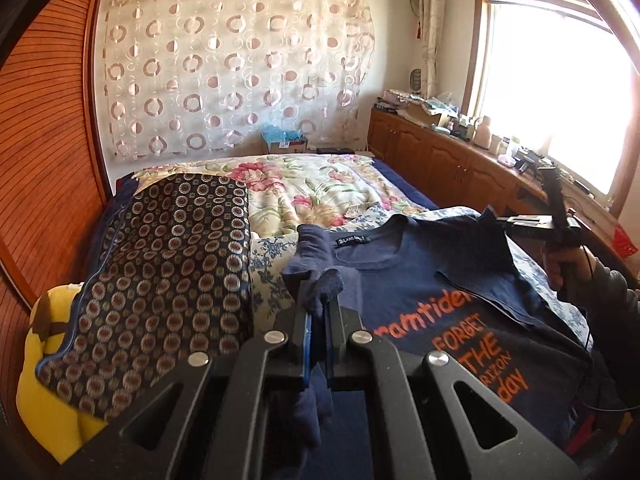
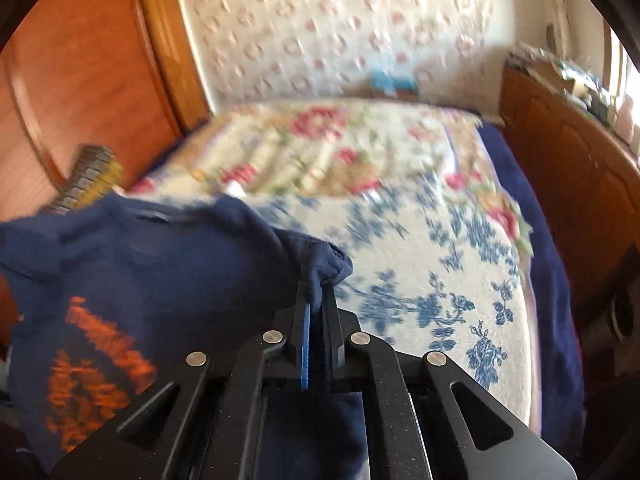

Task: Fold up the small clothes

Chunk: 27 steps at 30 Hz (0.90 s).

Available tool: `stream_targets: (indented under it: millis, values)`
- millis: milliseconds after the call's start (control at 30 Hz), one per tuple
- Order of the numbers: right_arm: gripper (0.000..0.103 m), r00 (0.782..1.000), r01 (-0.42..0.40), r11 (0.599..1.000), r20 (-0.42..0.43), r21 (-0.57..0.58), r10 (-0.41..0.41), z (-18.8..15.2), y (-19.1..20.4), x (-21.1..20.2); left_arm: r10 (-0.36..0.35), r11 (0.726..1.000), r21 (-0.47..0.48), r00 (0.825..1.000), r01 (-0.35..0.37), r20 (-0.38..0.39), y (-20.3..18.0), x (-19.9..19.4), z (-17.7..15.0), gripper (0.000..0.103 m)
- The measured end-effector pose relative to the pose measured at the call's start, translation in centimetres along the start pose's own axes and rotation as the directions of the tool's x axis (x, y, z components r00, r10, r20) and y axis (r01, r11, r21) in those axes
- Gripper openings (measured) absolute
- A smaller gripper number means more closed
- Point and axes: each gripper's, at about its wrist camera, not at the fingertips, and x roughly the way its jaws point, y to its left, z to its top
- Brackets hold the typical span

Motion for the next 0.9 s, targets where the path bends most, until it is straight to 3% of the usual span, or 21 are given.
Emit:
stream_targets:
  millis: [167, 333, 500, 600, 700, 900]
  values:
    - [0.002, 0.992, -0.024, 0.999, 0.121, -0.028, 0.027, -1.4, 2.4, -7.0, -0.001, 1.000, -0.010, 0.999, 0.001, 0.036, -0.5, -3.6, -2.2, 0.002]
    - [0.002, 0.983, -0.021, 0.999, 0.179, -0.035, 0.027, -5.0, 3.6, -13.3, 0.017, 0.999, -0.039, 0.997, -0.015, 0.069, -0.2, -7.6, -5.1, 0.002]
    - [0.002, 0.981, -0.005, 0.999, 0.192, -0.041, 0.013, -9.9, 4.5, -18.8, 0.051, 0.996, -0.077, 0.995, -0.045, 0.082, 0.5, -12.1, -8.6, 0.002]
    - [0.002, 0.986, 0.005, 0.999, 0.167, -0.049, 0.004, -12.5, 4.9, -21.3, 0.063, 0.995, -0.087, 0.995, -0.056, 0.074, 1.0, -14.1, -9.1, 0.002]
    - [0.002, 0.990, 0.007, 0.998, 0.139, -0.055, 0.001, -13.6, 4.9, -23.0, 0.108, 0.994, -0.025, 0.991, -0.106, 0.081, 0.3, -16.1, -9.3, 0.002]
    - [0.002, 0.995, 0.029, 0.995, 0.097, -0.091, -0.020, -16.1, 6.0, -26.0, 0.118, 0.991, -0.076, 0.992, -0.114, 0.042, 1.0, -17.3, -12.0, 0.003]
